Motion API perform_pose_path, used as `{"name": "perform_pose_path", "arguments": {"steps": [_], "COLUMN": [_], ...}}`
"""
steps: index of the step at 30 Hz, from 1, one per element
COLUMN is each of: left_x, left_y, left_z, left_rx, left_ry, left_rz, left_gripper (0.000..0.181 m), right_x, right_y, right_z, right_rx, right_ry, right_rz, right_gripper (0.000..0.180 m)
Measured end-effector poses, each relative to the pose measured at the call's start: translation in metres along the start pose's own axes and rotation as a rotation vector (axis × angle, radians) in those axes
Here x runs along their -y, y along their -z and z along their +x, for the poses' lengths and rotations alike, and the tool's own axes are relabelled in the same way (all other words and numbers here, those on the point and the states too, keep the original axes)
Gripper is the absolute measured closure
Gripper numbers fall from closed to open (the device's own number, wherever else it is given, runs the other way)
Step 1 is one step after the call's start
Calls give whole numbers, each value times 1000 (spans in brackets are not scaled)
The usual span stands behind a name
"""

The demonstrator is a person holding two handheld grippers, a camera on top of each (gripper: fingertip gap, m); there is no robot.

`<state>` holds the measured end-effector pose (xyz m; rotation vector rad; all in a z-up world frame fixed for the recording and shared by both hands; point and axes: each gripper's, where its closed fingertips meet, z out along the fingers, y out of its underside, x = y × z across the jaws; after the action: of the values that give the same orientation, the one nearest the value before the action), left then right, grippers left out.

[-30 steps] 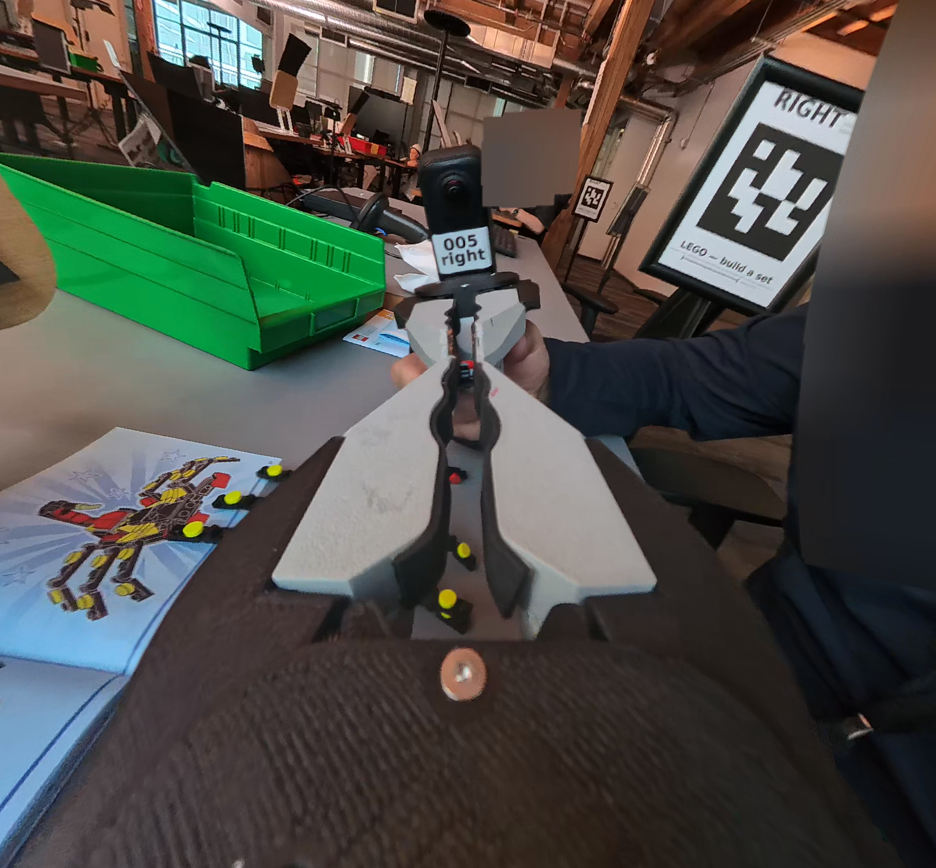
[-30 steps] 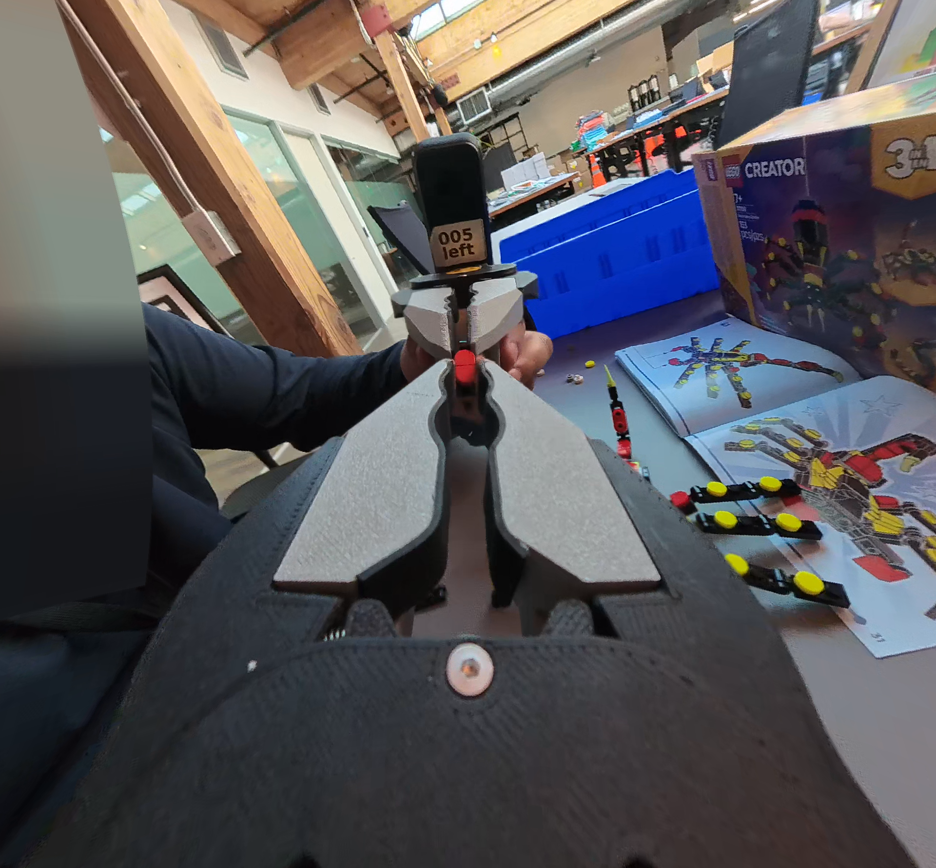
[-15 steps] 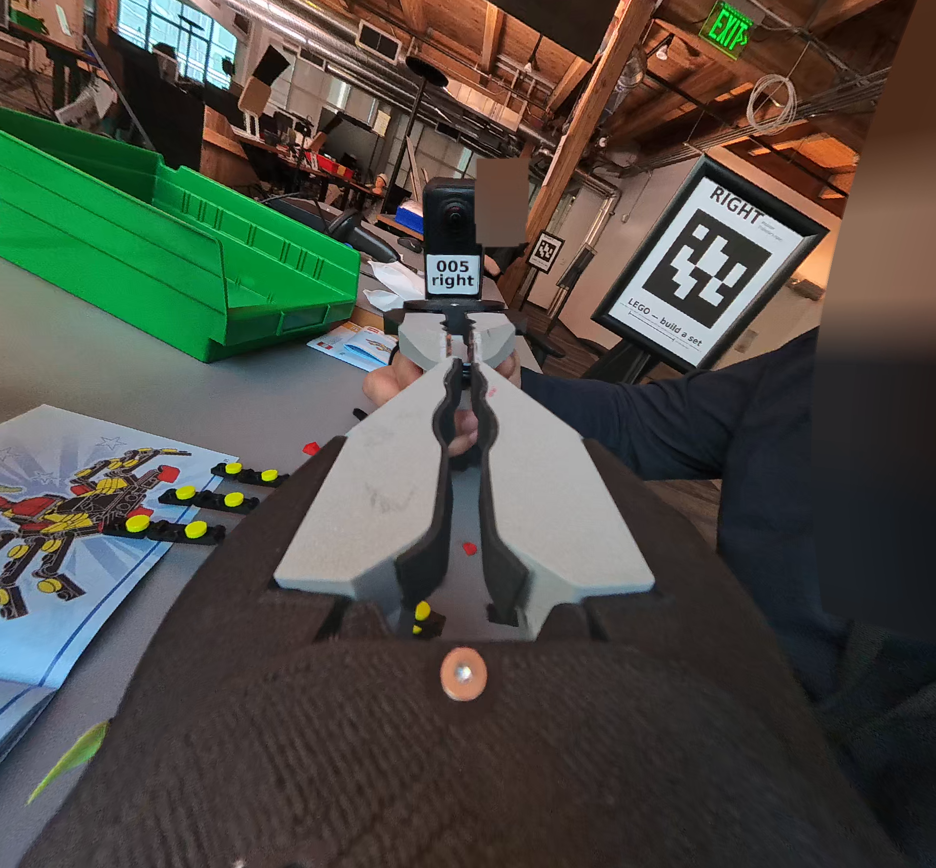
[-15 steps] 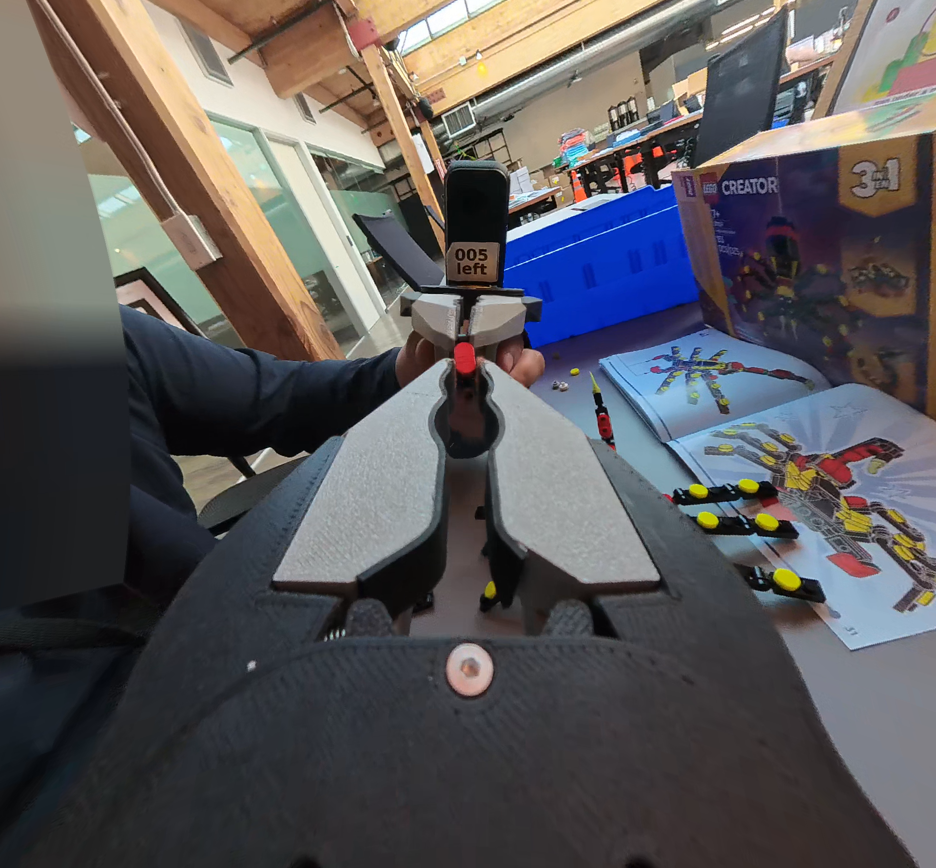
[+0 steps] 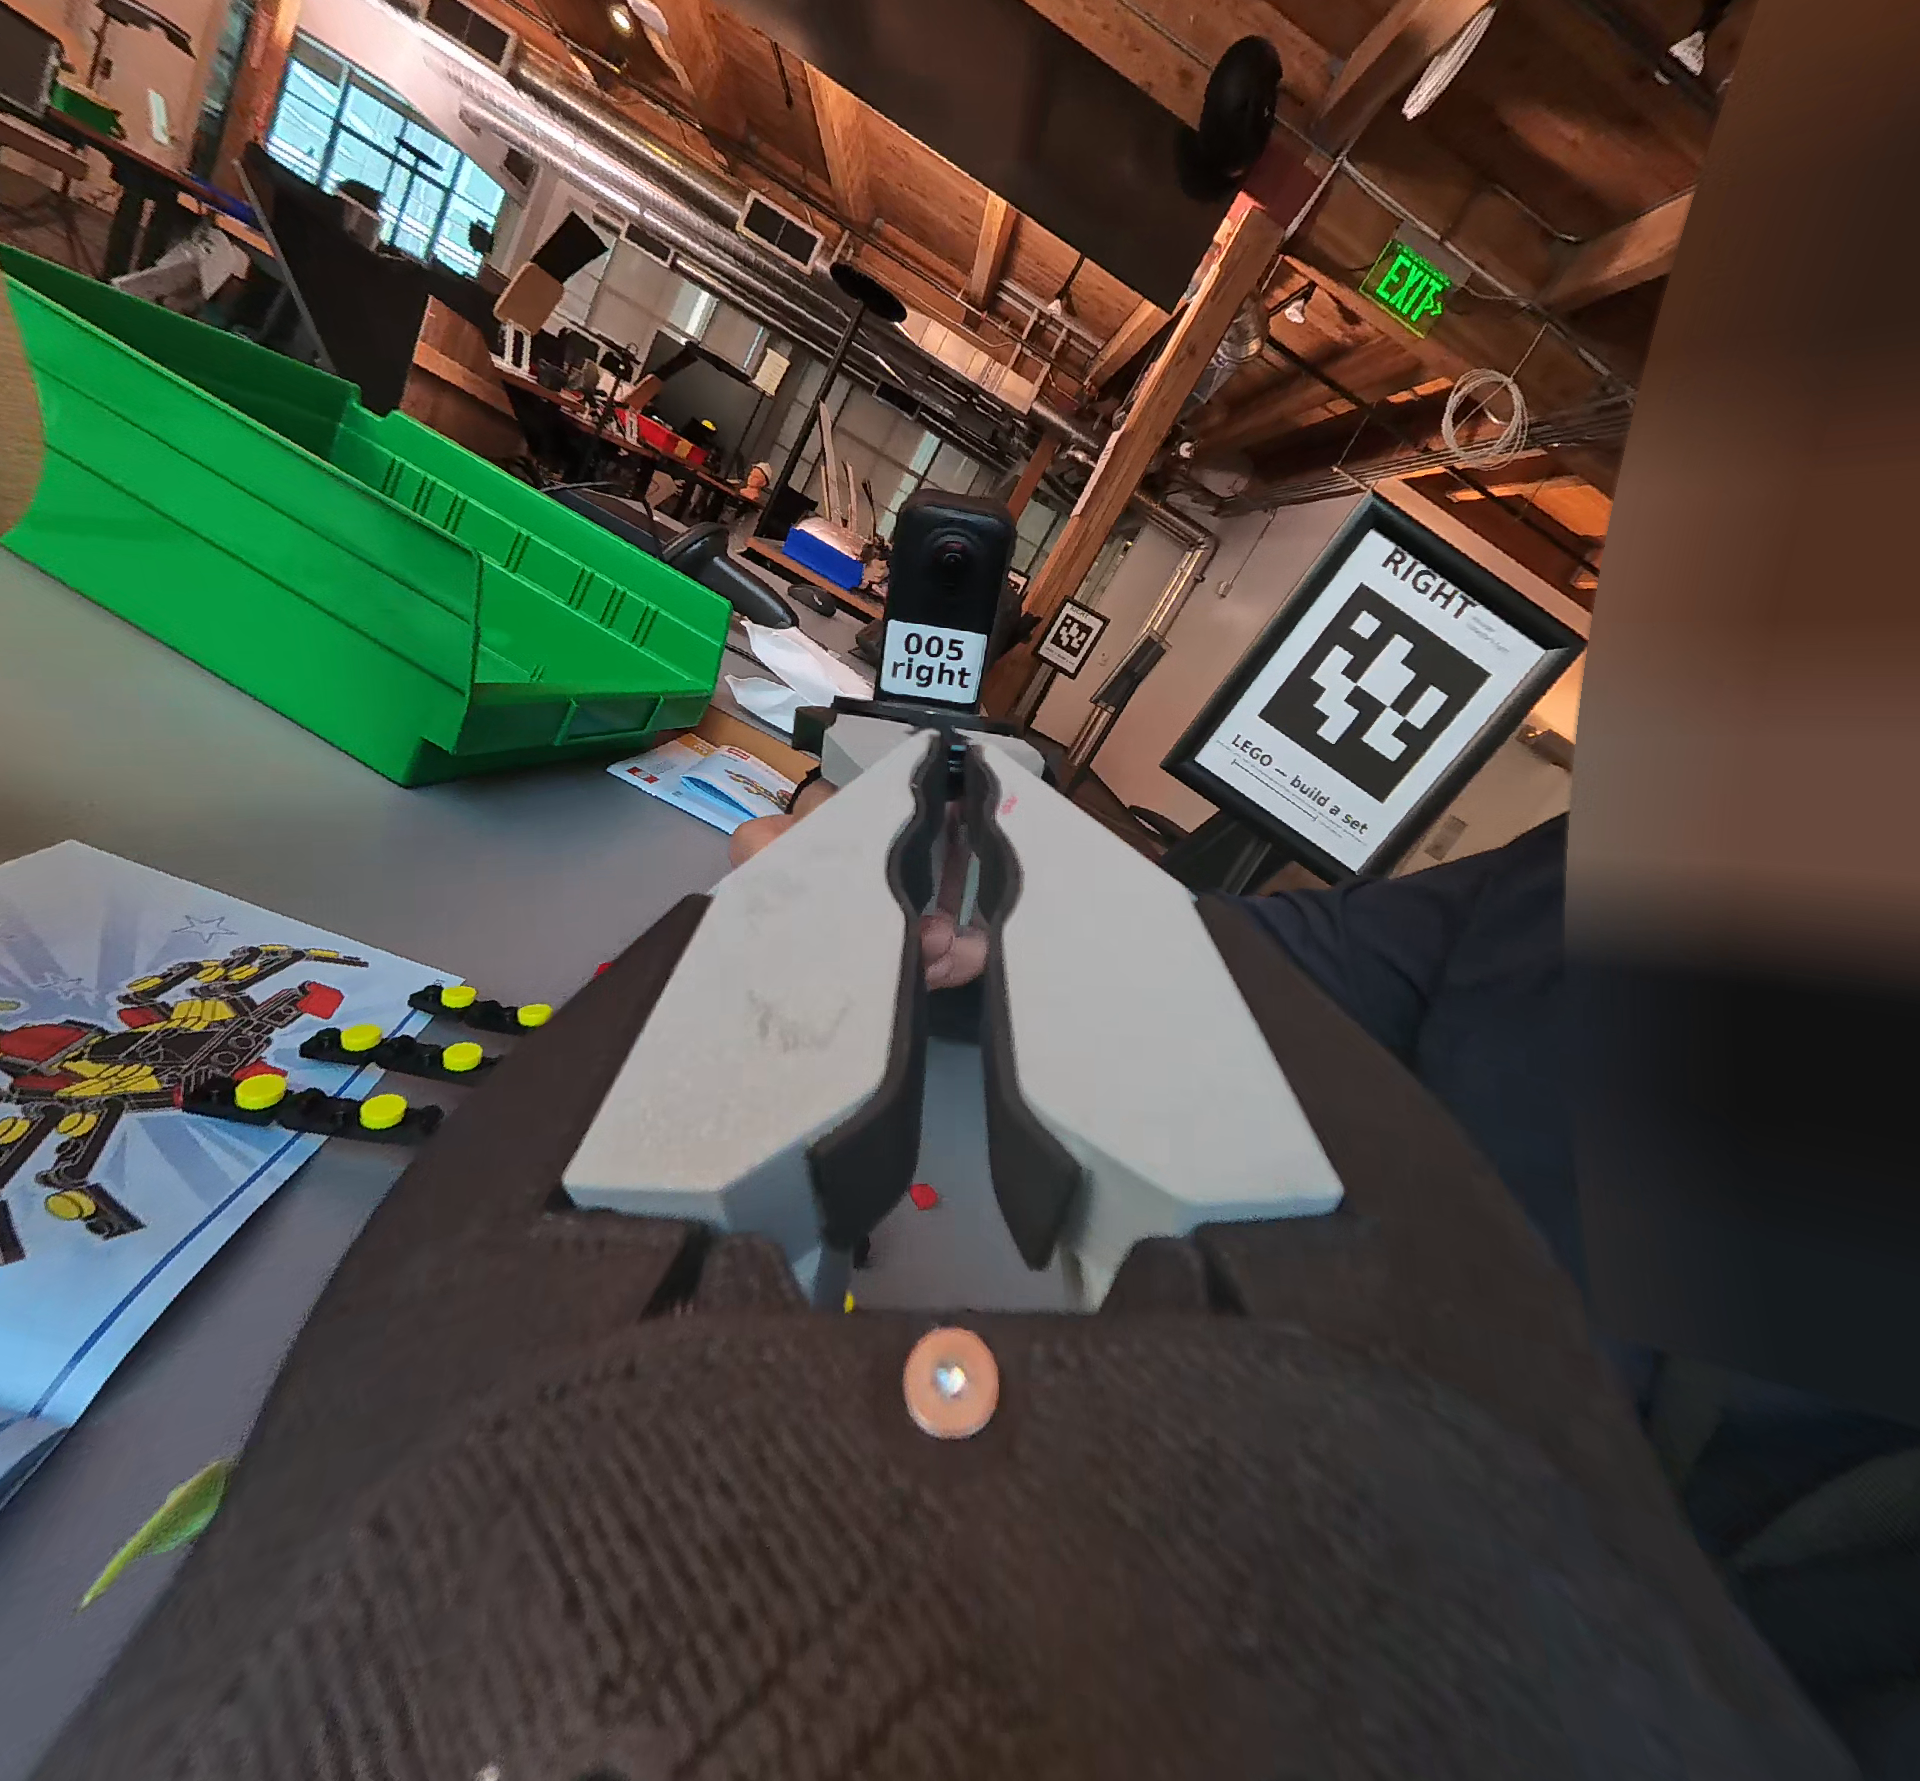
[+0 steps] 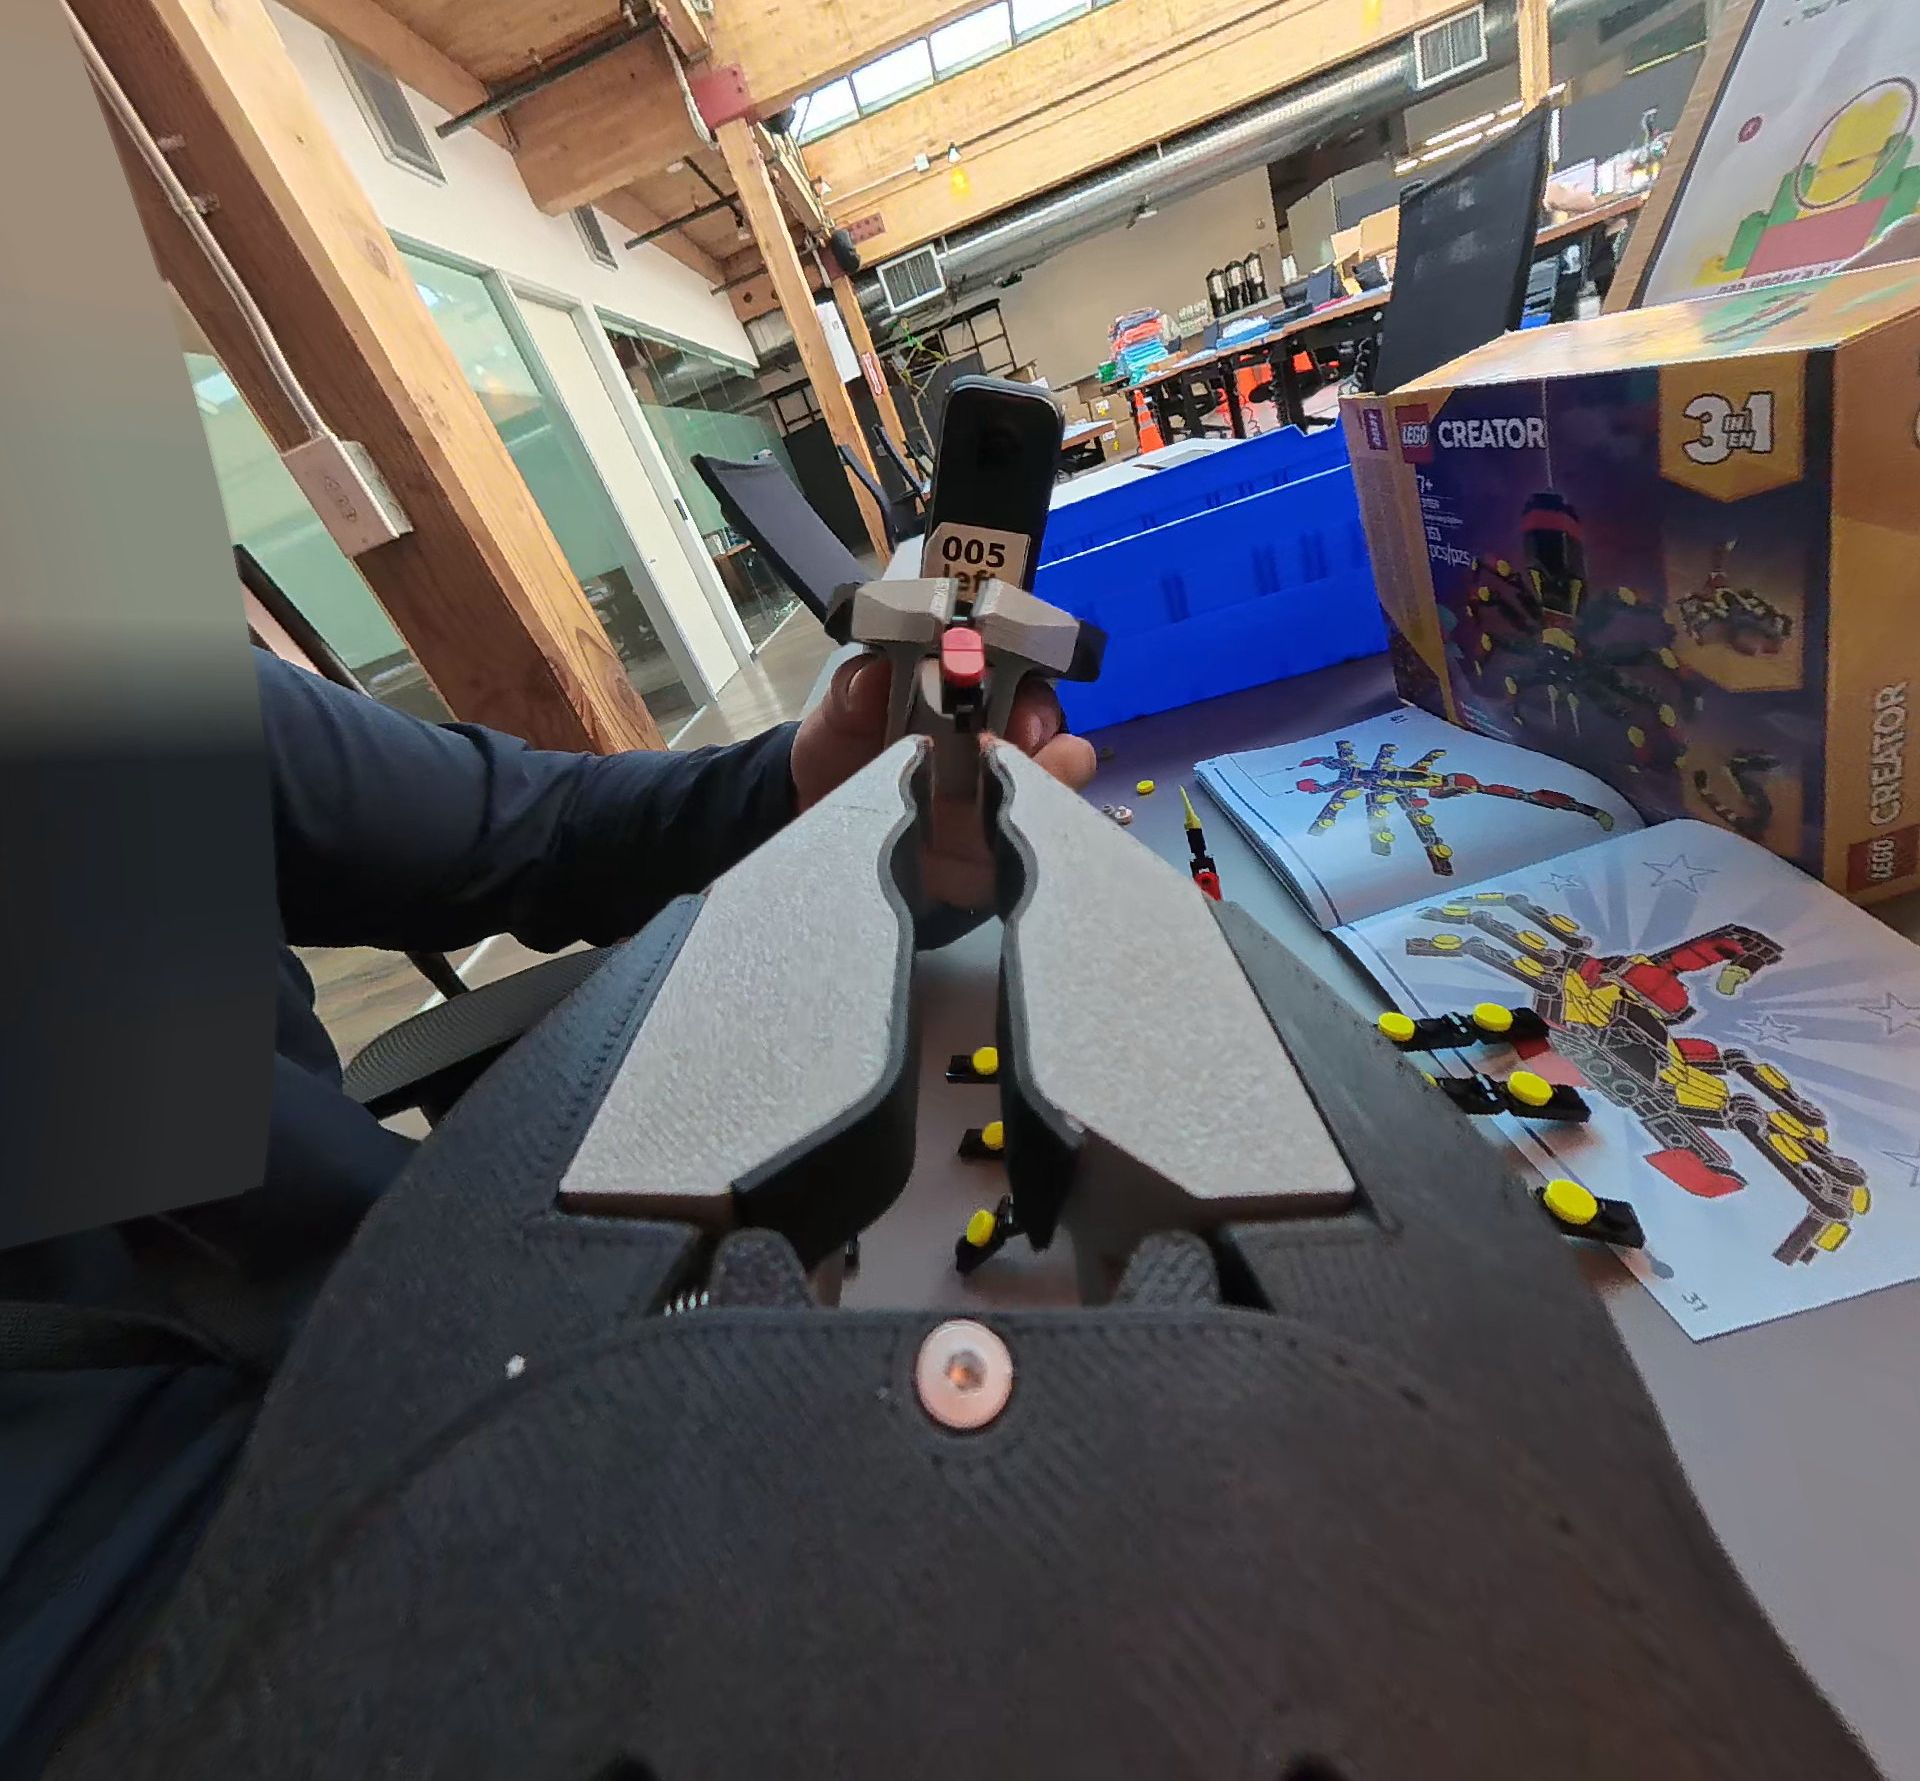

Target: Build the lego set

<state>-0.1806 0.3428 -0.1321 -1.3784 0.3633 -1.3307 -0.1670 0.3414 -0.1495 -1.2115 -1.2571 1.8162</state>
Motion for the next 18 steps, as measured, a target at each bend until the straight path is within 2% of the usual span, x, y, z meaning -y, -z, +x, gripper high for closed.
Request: {"name": "perform_pose_path", "arguments": {"steps": [18], "left_x": [-7], "left_y": [-6], "left_z": [9], "left_rx": [-16], "left_ry": [-88], "left_rz": [-36], "left_gripper": [181], "right_x": [1], "right_y": [-1], "right_z": [-7], "right_rx": [41], "right_ry": [-14], "right_rz": [27], "right_gripper": [180]}}
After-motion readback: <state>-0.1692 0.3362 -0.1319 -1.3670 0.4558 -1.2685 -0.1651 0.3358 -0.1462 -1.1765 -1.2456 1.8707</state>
